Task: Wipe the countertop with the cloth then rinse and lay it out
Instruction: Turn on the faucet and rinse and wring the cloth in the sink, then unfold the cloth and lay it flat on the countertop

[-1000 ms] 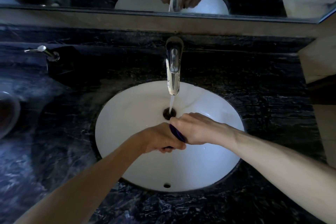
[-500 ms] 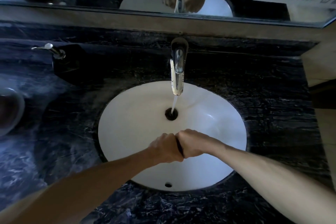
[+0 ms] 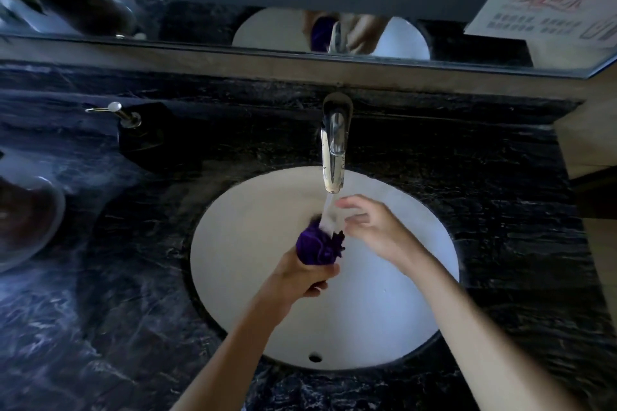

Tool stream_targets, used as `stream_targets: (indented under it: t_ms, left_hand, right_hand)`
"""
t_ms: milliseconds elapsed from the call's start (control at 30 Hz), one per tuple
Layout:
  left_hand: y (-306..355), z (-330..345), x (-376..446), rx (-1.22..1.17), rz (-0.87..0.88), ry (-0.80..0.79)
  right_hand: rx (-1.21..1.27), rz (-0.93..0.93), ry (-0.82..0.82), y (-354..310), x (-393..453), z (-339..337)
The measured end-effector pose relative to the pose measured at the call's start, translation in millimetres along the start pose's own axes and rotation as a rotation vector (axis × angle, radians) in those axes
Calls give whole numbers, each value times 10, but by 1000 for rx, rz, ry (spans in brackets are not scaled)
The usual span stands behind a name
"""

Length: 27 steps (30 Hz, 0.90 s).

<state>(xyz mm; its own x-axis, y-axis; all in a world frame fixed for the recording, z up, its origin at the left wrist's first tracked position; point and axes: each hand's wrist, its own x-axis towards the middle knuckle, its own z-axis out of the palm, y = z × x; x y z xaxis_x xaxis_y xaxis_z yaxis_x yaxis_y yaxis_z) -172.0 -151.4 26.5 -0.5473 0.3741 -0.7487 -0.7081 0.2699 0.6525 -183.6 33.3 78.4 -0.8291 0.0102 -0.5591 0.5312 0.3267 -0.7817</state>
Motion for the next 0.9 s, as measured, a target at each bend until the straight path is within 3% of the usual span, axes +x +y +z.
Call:
stream_targets:
  t_ms: [67,133,233,533,900]
  left_hand:
    - [-51,-2,-32,-144,16,-6]
    - [-55,-2,-65,-249,38,10]
    - [-42,-30,-101,-374,98,50]
    - [-70,-236,-292,-610,156,137]
    - [-20,-228,-477,-594,199,80]
  right_hand:
    - [155,-28,240,-88,-2,-54]
    - [316,-62,327,-220,10,-65]
    - [457,-76,323,-461,77,-34]
    - [520,-46,334,-804,315,83]
    - [407,31,451,-457,302,214]
